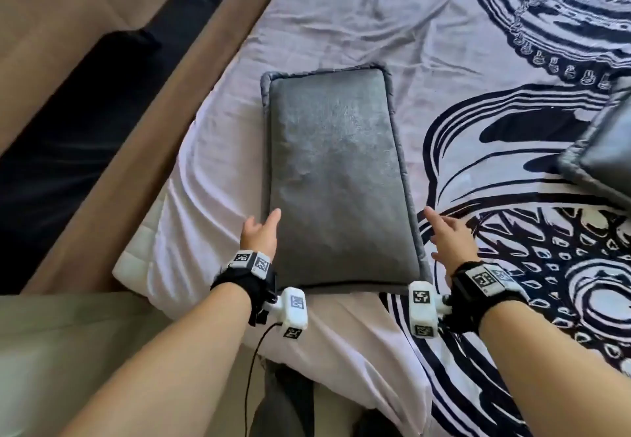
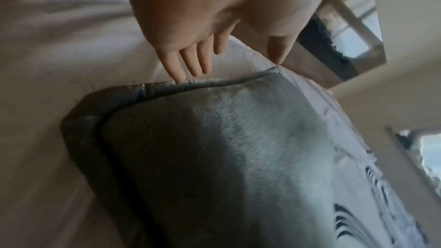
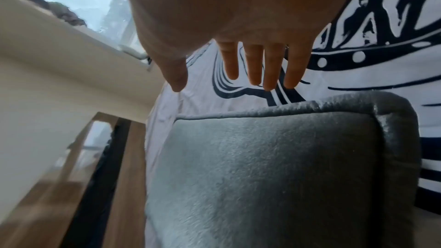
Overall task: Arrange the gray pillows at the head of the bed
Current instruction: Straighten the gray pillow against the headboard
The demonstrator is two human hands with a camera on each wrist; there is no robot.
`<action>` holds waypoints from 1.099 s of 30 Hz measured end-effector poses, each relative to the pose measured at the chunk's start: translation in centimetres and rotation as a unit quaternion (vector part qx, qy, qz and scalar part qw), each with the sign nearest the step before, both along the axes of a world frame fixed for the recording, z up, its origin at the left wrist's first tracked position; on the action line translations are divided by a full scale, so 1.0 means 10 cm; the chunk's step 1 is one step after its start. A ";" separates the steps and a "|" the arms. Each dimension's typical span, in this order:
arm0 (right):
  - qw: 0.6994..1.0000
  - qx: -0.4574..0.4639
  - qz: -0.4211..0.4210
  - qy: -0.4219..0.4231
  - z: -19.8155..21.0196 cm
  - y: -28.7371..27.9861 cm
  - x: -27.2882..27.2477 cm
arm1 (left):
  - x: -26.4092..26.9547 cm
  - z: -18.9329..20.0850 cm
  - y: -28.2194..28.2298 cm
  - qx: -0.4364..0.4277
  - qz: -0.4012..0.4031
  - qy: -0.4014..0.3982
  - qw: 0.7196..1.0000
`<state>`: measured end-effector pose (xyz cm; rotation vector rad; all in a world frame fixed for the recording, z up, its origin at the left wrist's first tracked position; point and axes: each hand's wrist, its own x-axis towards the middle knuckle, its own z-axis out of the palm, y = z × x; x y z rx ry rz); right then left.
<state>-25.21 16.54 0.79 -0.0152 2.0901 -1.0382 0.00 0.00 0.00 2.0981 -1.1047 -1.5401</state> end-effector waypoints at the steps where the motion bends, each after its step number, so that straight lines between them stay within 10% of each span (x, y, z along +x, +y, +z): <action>1: 1.000 0.006 -0.010 0.003 -0.11 -0.03 -0.02 | -0.02 -0.10 -0.04 -0.009 -0.016 0.000 1.000; 10: 0.997 0.027 -0.035 -0.057 -1.00 -0.27 -0.20 | -0.05 -0.83 -0.42 0.004 0.027 -0.007 1.000; 16: 1.000 0.006 -0.003 -0.030 -0.85 -0.51 0.10 | -0.17 -0.90 -0.45 -0.016 0.027 0.015 0.999; 33: 0.959 -0.224 -0.157 -0.068 -0.39 -1.61 1.23 | 0.34 0.36 -1.98 -0.230 -0.099 0.034 0.968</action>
